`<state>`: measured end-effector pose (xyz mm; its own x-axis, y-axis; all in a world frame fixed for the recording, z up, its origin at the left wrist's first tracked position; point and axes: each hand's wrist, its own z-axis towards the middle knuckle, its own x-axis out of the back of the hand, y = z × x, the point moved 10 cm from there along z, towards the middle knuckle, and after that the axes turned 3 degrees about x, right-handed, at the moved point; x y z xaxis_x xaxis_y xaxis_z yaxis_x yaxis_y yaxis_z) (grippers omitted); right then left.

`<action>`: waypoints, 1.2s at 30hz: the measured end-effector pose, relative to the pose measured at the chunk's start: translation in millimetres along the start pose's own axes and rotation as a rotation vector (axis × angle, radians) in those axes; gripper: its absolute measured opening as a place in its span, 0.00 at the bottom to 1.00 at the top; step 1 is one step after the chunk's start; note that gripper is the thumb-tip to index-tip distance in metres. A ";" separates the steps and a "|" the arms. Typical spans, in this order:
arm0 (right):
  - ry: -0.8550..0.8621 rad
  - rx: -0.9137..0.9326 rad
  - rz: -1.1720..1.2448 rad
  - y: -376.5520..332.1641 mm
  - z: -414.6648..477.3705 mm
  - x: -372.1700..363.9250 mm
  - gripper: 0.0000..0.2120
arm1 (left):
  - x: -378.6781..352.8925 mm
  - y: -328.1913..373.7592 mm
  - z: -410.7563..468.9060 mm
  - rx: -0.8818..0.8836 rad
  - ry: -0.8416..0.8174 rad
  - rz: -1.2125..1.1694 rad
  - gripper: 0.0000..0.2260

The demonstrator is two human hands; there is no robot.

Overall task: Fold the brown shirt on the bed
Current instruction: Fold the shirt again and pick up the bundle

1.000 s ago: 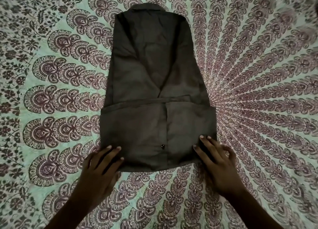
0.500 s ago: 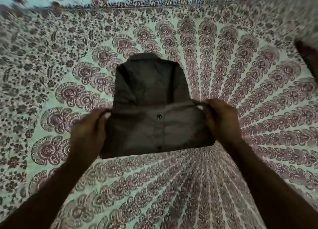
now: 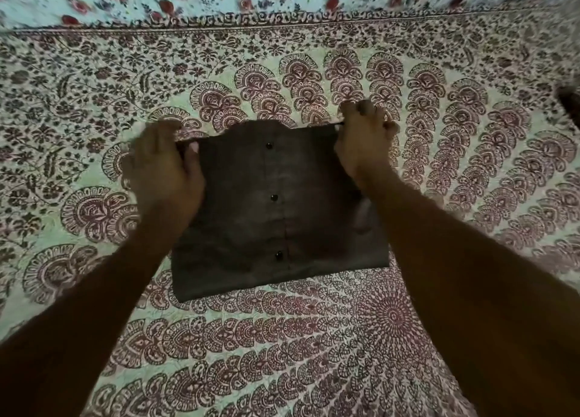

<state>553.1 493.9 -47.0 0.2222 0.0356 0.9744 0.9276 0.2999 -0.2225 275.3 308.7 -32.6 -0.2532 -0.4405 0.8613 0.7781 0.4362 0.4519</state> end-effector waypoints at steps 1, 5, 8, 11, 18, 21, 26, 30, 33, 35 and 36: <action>0.089 -0.010 -0.021 -5.5 -10.4 5.4 0.20 | -5.0 8.2 -14.9 -0.048 -0.018 0.033 0.17; 0.191 0.138 0.104 -41.7 -77.9 -7.5 0.22 | -45.6 27.5 -74.0 -0.251 -0.216 0.174 0.23; -0.037 0.290 0.110 -62.0 -115.2 -59.3 0.23 | -73.7 14.5 -81.0 -0.258 -0.298 0.262 0.26; -0.128 0.224 0.005 -46.6 -113.7 -91.1 0.28 | -88.9 2.0 -79.5 -0.247 -0.309 0.292 0.27; -0.217 -0.009 0.004 2.0 -85.6 -90.2 0.35 | -92.2 -4.4 -72.9 -0.178 -0.348 0.286 0.30; -0.202 -0.038 -0.001 1.2 -78.8 -80.9 0.35 | -86.8 -10.0 -72.3 -0.103 -0.324 0.263 0.31; -0.172 0.253 -0.036 -15.7 -91.5 -86.9 0.33 | -88.5 -21.0 -74.5 -0.025 -0.281 0.265 0.31; -0.262 -0.019 0.029 21.5 -73.6 -88.2 0.34 | -93.8 -23.8 -72.8 -0.032 -0.346 0.266 0.32; -0.340 -0.050 0.025 9.7 -72.5 -83.5 0.35 | -95.8 -26.3 -68.7 0.003 -0.453 0.175 0.33; -0.280 0.021 -0.021 -17.1 -79.1 -65.7 0.35 | -77.3 -28.8 -71.6 0.041 -0.439 0.036 0.32; -0.223 0.090 -0.035 -36.7 -85.2 -54.7 0.34 | -61.7 -34.2 -76.5 0.070 -0.373 -0.016 0.30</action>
<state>532.5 399.7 -95.0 0.1096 0.2301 0.9670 0.9008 0.3883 -0.1945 308.3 261.0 -118.9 -0.4668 -0.1374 0.8736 0.7344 0.4901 0.4695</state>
